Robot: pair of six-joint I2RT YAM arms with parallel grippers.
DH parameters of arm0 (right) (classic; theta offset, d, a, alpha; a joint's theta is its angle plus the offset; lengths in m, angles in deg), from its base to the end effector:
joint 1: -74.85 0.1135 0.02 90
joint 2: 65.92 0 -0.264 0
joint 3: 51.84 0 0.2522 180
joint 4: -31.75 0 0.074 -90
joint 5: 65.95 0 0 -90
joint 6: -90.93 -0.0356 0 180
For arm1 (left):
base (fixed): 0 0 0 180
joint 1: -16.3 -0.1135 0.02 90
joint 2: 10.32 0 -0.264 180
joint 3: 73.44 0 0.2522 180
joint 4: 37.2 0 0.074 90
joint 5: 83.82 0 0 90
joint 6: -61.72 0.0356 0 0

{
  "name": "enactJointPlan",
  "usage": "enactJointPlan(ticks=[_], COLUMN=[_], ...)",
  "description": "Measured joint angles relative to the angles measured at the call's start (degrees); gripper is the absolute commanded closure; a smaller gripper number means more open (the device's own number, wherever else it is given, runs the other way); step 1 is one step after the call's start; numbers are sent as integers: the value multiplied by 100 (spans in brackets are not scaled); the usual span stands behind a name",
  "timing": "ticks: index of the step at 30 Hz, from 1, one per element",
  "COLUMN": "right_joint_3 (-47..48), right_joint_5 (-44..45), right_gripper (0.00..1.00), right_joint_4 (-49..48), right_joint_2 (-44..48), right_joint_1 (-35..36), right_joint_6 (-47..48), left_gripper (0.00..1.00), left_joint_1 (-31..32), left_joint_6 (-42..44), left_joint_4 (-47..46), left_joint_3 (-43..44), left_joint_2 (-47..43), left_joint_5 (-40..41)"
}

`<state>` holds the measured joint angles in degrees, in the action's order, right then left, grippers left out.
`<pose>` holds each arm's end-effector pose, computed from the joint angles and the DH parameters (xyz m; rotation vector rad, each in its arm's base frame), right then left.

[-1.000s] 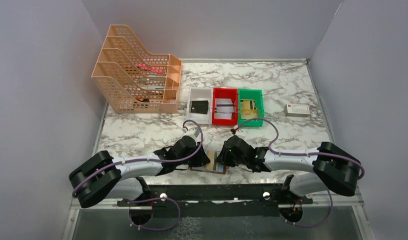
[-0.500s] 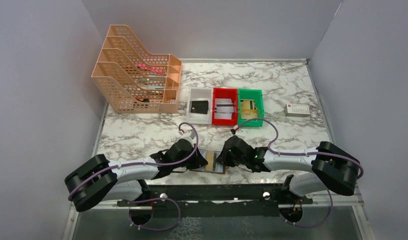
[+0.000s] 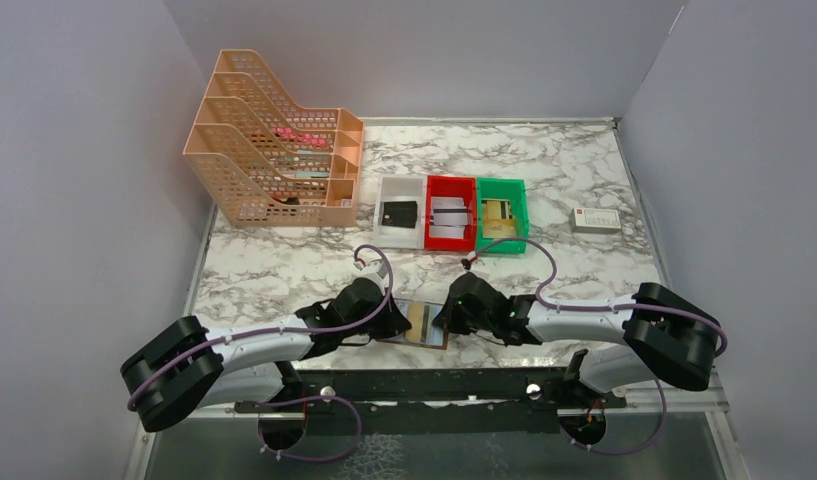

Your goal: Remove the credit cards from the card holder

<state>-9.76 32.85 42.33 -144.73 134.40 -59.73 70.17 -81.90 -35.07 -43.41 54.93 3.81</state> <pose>0.1288 0.2084 0.1414 0.1009 2.5370 0.7625 0.1183 -0.1645 0.1413 0.0303 2.4432 -1.0047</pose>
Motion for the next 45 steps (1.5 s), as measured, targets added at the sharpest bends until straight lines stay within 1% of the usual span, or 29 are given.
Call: enactJointPlan(ticks=[5, 12, 21, 25, 31, 34, 35, 37, 42, 44, 45], right_joint_3=[0, 17, 55, 164, 374, 400, 396, 369, 345, 345, 343], right_joint_5=[4, 0, -223, -461, -564, -529, -520, -507, -481, -479, -479], right_gripper=[90, 89, 87, 87, 87, 87, 87, 87, 87, 87, 87], right_joint_4=[-17, -24, -28, -190, -264, -254, -254, -278, -302, -302, -302], right_joint_2=[-9, -24, 376, 205, -494, -527, -527, -525, -518, -518, -518], right_joint_1=[2, 2, 0, 0, -7, -4, -4, -4, -4, -4, -4], right_joint_6=[-26, 0, 695, 846, 796, 688, 660, 579, 461, 450, 442], left_gripper=[98, 98, 97, 97, 95, 87, 85, 85, 87, 87, 85], left_joint_1=[-26, -28, -61, -61, -61, -76, -76, -76, -79, -79, -79], left_joint_6=[157, 258, 275, 273, 289, 299, 317, 348, 393, 398, 398], left_joint_4=[319, 446, 455, 450, 466, 483, 490, 498, 514, 514, 514], left_joint_3=[81, 151, 151, 151, 149, 149, 149, 149, 149, 149, 149], left_joint_2=[-114, -114, -107, -105, -90, -94, -94, -94, -94, -94, -94], left_joint_5=[48, 50, 50, 50, 55, 66, 70, 72, 70, 70, 70])
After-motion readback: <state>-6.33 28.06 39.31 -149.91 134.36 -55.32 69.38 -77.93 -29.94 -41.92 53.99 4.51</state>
